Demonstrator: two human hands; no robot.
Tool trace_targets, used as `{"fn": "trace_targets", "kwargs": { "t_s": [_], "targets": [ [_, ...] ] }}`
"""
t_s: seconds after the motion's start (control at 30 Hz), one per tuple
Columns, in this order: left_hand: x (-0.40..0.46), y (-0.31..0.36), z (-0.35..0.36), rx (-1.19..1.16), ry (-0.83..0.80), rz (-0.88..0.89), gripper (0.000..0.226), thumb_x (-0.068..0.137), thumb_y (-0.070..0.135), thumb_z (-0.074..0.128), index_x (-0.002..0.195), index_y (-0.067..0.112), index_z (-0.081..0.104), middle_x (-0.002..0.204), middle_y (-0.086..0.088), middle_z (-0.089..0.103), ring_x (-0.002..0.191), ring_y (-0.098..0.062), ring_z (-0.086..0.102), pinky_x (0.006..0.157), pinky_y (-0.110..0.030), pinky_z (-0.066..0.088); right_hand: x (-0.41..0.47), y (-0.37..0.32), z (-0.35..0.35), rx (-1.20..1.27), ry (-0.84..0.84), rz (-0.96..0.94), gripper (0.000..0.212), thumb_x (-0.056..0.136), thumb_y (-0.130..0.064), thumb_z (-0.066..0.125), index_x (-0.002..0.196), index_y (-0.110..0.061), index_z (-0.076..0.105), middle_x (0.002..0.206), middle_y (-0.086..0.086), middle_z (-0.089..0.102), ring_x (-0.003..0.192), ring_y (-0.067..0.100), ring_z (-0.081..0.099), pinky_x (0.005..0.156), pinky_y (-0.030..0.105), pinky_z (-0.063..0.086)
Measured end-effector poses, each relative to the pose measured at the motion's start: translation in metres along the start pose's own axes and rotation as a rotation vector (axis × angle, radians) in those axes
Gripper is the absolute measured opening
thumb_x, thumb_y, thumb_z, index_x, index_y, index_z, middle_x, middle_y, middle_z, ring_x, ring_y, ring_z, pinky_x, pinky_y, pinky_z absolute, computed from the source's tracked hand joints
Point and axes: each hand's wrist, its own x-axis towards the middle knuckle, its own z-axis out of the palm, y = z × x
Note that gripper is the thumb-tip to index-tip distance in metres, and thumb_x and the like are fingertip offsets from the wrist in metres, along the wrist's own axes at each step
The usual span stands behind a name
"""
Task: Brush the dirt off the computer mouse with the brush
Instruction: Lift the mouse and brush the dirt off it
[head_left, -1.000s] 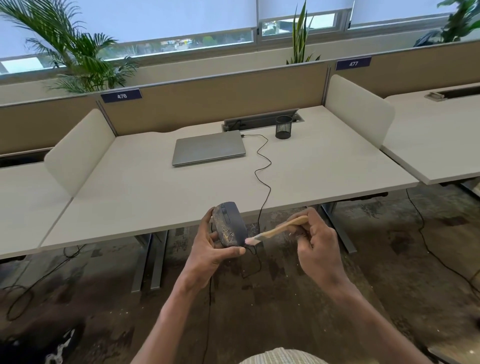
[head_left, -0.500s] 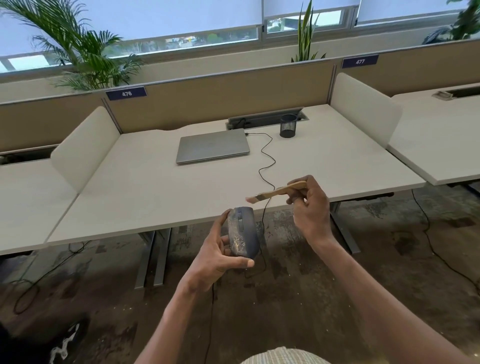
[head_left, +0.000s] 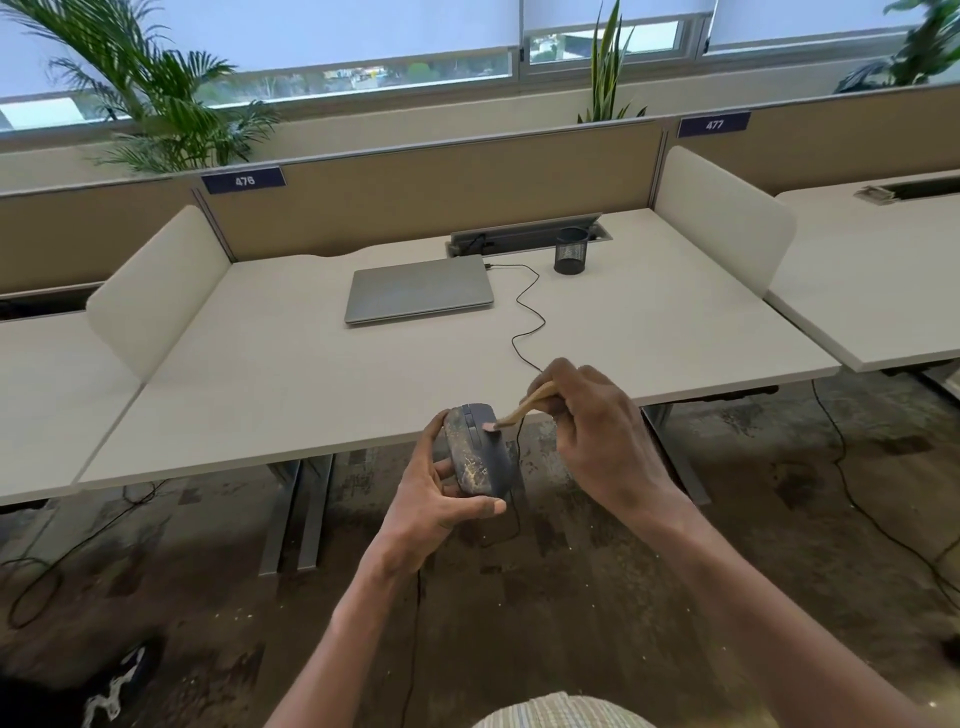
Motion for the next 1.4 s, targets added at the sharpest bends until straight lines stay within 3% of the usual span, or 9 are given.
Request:
{"fn": "trace_targets", "kwargs": {
  "t_s": [0.07,0.2,0.4,0.57,0.67,0.83,1.0,1.13,1.4],
  "targets": [
    [0.001,-0.001,-0.001,0.002,0.028,0.014,0.135,0.044,0.032,0.106,0.152,0.054,0.028,0.140,-0.018,0.060,0.119,-0.033,0.070,0.099,-0.058,0.057,-0.008,-0.004,0.000,-0.045,-0.025,-0.005,0.024,0.088,0.004,0.064,0.104,-0.014,0.060,0.082,-0.006,0.057,0.071,0.009,0.051,0.060,0.010,0.038],
    [0.001,-0.007,-0.005,-0.007,0.082,0.028,0.128,0.040,0.036,0.107,0.141,0.066,0.033,0.139,-0.016,0.061,0.121,-0.032,0.069,0.101,-0.057,0.057,-0.023,-0.004,0.004,-0.065,-0.059,0.017,0.028,0.087,0.004,0.065,0.103,-0.018,0.057,0.080,-0.003,0.056,0.070,0.010,0.052,0.059,0.022,0.048],
    [0.004,0.001,-0.006,-0.024,0.107,0.061,0.135,0.046,0.022,0.102,0.154,0.046,0.025,0.139,-0.014,0.060,0.118,-0.025,0.070,0.097,-0.037,0.060,-0.048,-0.002,0.014,-0.059,-0.093,0.016,0.028,0.086,0.002,0.067,0.100,-0.021,0.061,0.081,-0.009,0.056,0.069,0.006,0.050,0.060,0.021,0.049],
    [0.009,0.002,-0.008,0.000,0.104,0.068,0.133,0.043,0.032,0.105,0.149,0.057,0.029,0.145,-0.018,0.055,0.126,-0.034,0.064,0.102,-0.051,0.057,-0.050,-0.002,0.012,0.014,0.064,0.085,0.024,0.085,0.004,0.063,0.100,-0.014,0.063,0.085,-0.002,0.063,0.074,0.010,0.058,0.066,0.017,0.049],
    [0.010,0.001,-0.006,0.012,0.091,0.060,0.131,0.046,0.028,0.104,0.150,0.056,0.029,0.143,-0.019,0.057,0.125,-0.032,0.066,0.102,-0.048,0.057,-0.039,-0.005,0.007,-0.004,0.157,0.091,0.024,0.082,0.009,0.066,0.099,-0.008,0.063,0.084,0.000,0.064,0.076,0.013,0.059,0.068,0.019,0.047],
    [0.011,0.001,-0.005,0.013,0.100,0.074,0.122,0.049,0.025,0.103,0.140,0.065,0.031,0.142,-0.018,0.059,0.124,-0.031,0.067,0.103,-0.050,0.057,-0.045,-0.006,0.012,-0.002,0.101,0.046,0.024,0.085,0.003,0.063,0.103,-0.011,0.065,0.084,-0.001,0.062,0.074,0.011,0.057,0.064,0.018,0.048],
    [0.010,0.003,-0.004,-0.015,0.115,0.082,0.127,0.051,0.016,0.099,0.149,0.051,0.027,0.136,-0.017,0.062,0.115,-0.027,0.070,0.094,-0.039,0.061,-0.069,0.000,0.019,-0.016,0.053,0.035,0.027,0.084,0.001,0.062,0.104,-0.017,0.062,0.083,-0.001,0.061,0.072,0.013,0.057,0.058,0.031,0.057],
    [0.009,0.003,-0.004,-0.014,0.107,0.082,0.125,0.052,0.013,0.101,0.147,0.052,0.028,0.141,-0.018,0.057,0.119,-0.028,0.068,0.091,-0.031,0.062,-0.075,0.006,0.020,0.026,0.089,0.101,0.030,0.083,0.005,0.067,0.104,-0.016,0.063,0.087,-0.002,0.062,0.077,0.010,0.059,0.066,0.022,0.056],
    [0.007,0.003,-0.006,-0.039,0.035,0.035,0.139,0.042,0.027,0.105,0.154,0.050,0.027,0.138,-0.019,0.061,0.119,-0.032,0.070,0.102,-0.057,0.055,-0.062,0.017,0.027,0.156,0.240,0.176,0.011,0.092,-0.011,0.058,0.103,-0.013,0.060,0.090,-0.003,0.066,0.079,0.009,0.063,0.064,0.024,0.056]
  ]
}}
